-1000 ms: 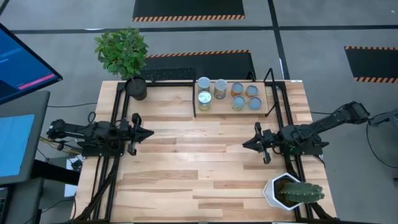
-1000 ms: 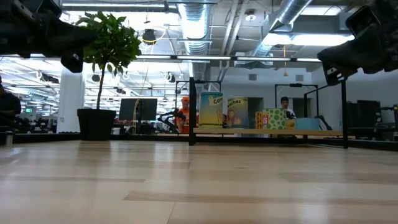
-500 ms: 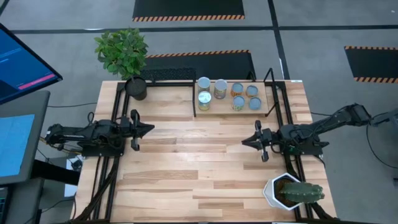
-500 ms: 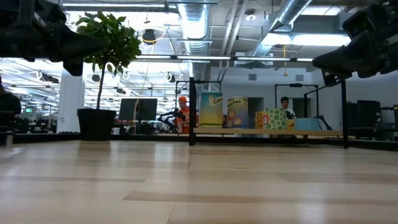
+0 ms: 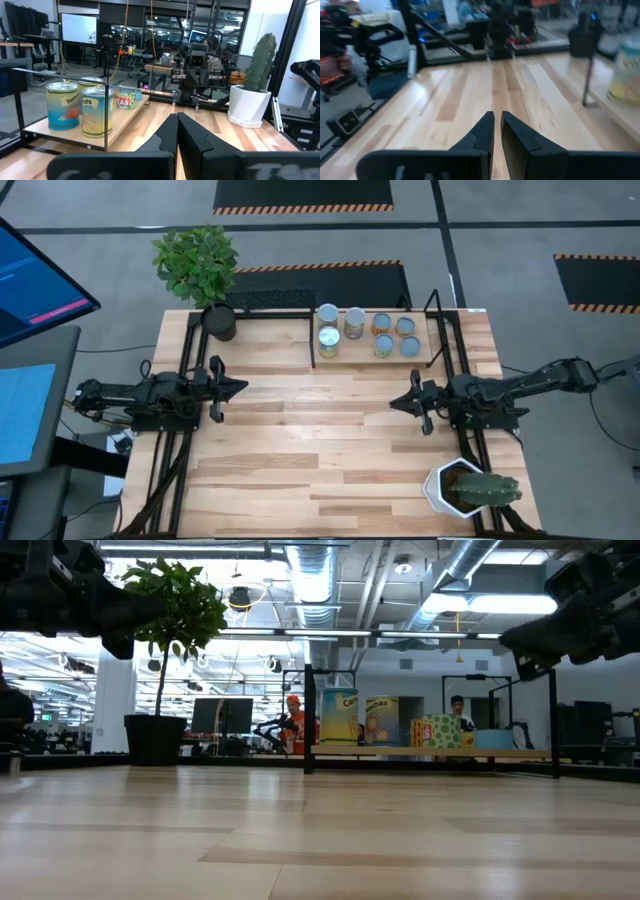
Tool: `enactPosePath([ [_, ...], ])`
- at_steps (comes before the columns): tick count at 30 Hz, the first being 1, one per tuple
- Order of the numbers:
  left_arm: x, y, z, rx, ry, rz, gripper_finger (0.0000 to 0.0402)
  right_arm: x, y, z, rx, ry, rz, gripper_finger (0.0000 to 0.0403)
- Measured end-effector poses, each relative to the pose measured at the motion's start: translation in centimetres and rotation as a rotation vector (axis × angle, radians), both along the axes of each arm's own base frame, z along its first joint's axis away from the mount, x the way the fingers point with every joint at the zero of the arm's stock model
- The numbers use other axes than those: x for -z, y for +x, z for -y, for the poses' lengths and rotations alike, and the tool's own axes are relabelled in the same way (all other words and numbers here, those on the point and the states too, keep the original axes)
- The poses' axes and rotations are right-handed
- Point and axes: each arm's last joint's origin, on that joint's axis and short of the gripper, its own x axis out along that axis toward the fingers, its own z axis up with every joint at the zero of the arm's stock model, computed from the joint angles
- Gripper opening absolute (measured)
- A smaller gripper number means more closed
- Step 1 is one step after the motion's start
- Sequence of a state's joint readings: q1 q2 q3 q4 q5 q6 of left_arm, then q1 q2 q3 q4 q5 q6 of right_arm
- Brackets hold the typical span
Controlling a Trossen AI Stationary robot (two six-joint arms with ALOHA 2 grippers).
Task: Pick and place cans onto a shelf
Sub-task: Return to Home Position
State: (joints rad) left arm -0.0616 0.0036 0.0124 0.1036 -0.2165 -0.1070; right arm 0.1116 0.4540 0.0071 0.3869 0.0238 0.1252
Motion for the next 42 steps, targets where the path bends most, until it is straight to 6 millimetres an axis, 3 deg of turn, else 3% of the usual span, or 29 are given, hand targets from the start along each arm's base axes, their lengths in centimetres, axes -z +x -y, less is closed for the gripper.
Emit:
enactPosePath([
  [13,0.1,0.0,0.0,0.004,0.000,-0.015,0.0000,0.4,-2.0,0.7,0.043,0.054,-0.044,0.0058],
  [21,0.2,0.0,0.0,0.004,0.000,-0.022,0.0000,-1.2,-3.5,0.9,0.070,0.046,-0.065,0.0058],
  [42,0.6,0.1,0.1,0.028,0.004,-0.059,0.0000,-1.1,-3.5,0.9,0.077,0.058,-0.084,0.0058],
])
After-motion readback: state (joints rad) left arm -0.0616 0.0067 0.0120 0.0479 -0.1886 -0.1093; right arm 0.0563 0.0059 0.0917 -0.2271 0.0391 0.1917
